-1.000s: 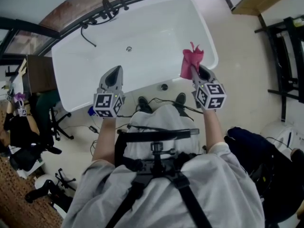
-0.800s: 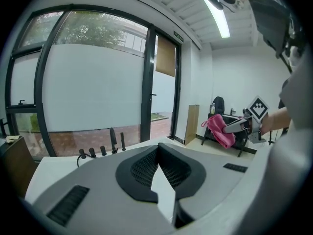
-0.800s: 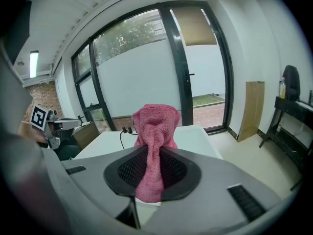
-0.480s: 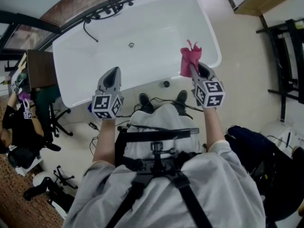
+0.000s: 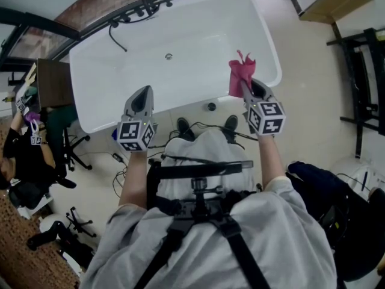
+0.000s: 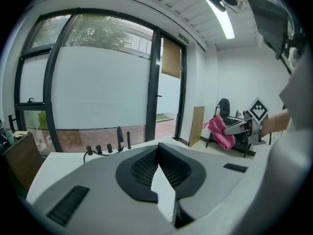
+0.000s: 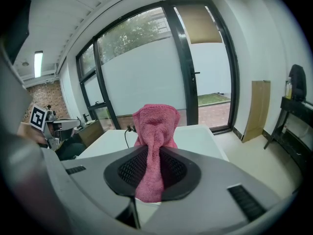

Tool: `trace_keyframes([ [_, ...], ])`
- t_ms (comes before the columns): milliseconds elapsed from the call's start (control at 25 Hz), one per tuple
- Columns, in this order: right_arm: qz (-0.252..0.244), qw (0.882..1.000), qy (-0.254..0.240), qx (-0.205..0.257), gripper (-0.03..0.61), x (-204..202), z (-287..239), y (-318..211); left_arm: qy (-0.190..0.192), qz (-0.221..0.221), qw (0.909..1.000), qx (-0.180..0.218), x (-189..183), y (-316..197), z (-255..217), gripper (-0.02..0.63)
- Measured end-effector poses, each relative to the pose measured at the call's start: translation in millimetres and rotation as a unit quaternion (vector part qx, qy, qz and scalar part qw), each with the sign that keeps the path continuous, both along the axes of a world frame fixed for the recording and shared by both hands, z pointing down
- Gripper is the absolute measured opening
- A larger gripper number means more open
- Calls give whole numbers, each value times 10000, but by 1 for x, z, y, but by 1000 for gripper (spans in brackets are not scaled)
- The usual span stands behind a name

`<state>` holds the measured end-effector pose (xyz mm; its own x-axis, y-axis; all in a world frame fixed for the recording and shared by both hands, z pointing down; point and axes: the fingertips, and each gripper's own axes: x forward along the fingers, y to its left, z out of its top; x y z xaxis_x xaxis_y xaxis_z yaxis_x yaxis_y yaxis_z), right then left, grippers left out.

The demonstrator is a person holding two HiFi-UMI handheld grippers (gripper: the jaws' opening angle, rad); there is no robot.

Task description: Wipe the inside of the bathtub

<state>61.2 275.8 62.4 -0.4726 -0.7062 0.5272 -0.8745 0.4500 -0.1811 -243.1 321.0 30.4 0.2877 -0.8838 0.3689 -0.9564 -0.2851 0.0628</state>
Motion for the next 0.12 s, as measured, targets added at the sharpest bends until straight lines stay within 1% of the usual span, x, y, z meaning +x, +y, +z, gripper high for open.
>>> trace_keyframes([
  [120, -11, 10000, -8, -11, 66, -1, -2, -1, 26, -28, 10000, 0, -2, 1, -1, 5],
])
